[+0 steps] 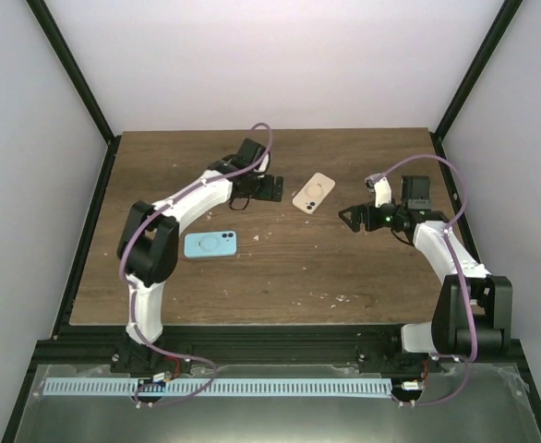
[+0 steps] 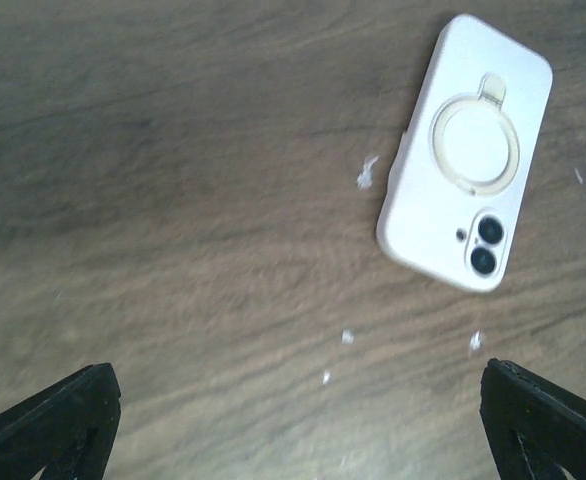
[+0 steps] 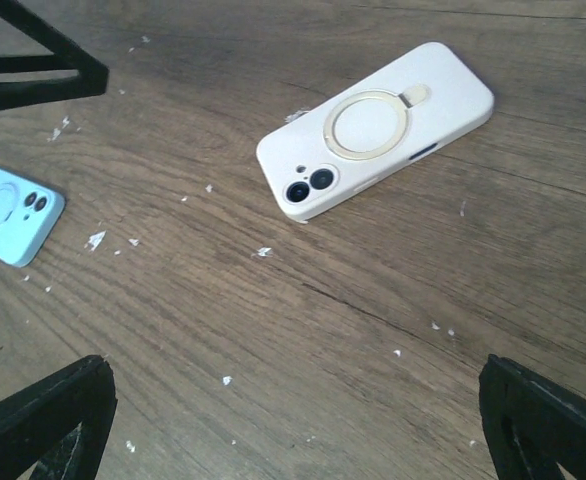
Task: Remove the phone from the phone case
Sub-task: Move the phone to the center of the board.
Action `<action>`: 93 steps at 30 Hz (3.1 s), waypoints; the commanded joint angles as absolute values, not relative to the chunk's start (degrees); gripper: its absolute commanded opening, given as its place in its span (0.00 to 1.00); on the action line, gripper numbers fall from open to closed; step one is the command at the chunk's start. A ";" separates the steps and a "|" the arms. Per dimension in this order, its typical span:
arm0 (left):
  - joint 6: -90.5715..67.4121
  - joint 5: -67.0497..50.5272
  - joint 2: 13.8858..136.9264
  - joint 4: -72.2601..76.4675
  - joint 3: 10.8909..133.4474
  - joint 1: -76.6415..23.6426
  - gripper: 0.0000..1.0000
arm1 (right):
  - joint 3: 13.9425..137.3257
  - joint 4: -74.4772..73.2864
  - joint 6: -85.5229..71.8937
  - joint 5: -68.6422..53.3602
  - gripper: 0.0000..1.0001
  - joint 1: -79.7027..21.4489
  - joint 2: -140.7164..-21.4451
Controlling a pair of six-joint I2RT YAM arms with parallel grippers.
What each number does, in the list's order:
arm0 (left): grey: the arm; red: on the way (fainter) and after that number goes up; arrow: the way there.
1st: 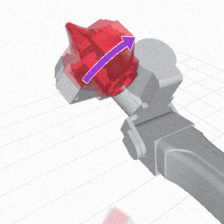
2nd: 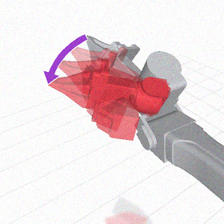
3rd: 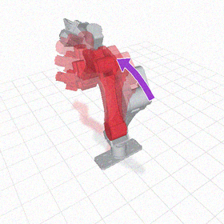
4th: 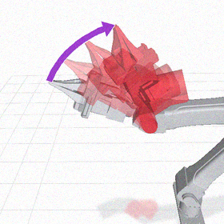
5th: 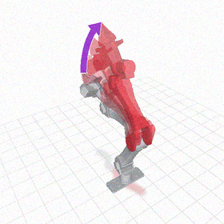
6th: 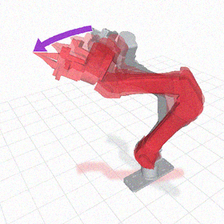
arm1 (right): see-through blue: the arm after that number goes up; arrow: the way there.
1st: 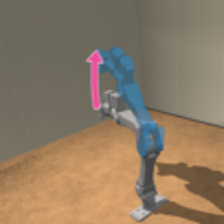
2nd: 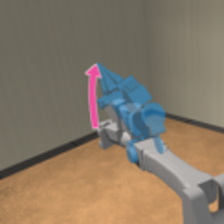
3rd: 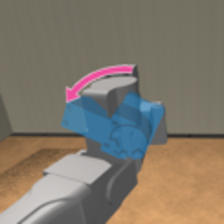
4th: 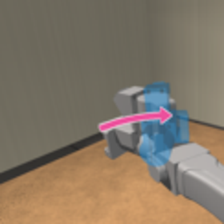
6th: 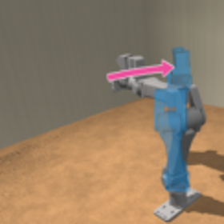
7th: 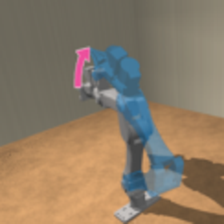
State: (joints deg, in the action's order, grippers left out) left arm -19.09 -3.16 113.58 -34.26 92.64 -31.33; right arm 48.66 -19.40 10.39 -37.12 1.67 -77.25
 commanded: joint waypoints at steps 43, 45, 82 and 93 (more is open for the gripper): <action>-7.29 4.07 144.07 -33.48 120.47 -41.42 0.92 | 51.01 -19.51 9.07 -34.64 1.00 1.32 -80.94; -6.84 4.42 144.27 -33.66 120.41 -41.40 0.91 | 51.06 -19.69 9.05 -34.63 1.00 1.32 -81.11; -18.26 7.48 81.70 -28.88 51.22 -54.92 1.00 | 61.93 -39.26 53.12 -39.68 1.00 -7.00 -78.98; -30.41 11.20 65.22 -37.78 48.39 -39.84 1.00 | 63.29 -39.83 73.85 -30.43 1.00 -26.83 -85.39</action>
State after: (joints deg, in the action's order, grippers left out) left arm -24.03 9.69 67.59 -33.32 50.81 -45.47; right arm 62.24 -38.09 65.12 -35.05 -20.49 -81.36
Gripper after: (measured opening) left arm 0.997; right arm 0.998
